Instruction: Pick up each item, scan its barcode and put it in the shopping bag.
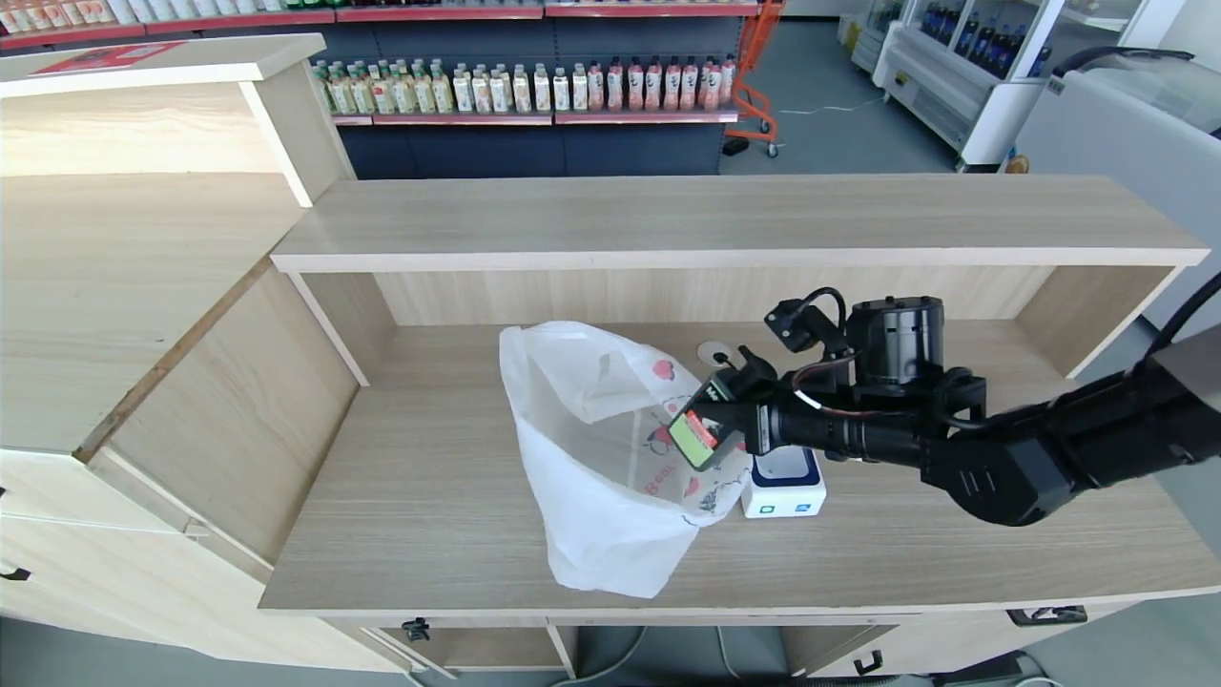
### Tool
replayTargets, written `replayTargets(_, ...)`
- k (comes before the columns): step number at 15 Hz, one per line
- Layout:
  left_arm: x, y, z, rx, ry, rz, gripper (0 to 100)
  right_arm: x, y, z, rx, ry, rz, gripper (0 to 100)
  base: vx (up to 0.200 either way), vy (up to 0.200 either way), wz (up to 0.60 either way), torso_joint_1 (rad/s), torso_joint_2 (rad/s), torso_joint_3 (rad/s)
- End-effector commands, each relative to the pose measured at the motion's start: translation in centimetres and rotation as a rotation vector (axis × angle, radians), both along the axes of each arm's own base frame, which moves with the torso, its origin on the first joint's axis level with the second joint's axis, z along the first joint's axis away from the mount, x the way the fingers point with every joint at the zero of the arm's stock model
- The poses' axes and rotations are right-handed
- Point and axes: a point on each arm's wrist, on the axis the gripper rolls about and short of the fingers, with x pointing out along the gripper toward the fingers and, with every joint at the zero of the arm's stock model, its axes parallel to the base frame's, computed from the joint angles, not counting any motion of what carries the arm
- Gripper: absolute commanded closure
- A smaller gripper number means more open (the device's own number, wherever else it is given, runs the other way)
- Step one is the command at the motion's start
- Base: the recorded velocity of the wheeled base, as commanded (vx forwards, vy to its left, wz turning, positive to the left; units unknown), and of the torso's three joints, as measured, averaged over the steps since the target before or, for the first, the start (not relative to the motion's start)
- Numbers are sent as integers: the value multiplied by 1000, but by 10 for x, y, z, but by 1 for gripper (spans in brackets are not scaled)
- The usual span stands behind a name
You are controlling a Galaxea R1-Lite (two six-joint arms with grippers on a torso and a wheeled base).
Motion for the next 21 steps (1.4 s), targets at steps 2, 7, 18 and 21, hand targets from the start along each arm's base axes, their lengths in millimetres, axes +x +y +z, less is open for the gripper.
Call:
replayTargets(2,0,0,0,0,0,1,0,15,25,-15,-5,10,44,100,0,0,0,0,0,0)
replayTargets(7,0,0,0,0,0,2,0,20,27,-48,-151,-27,92,100,0,0,0,0,0,0)
replayTargets(18,0,0,0,0,0,1,0,31,34,-51,-170,-79,115,0,0,0,0,0,0,0)
replayTargets(21,0,0,0,0,0,1,0,27,25,-20,-28,-19,48,0,0,0,0,0,0,0)
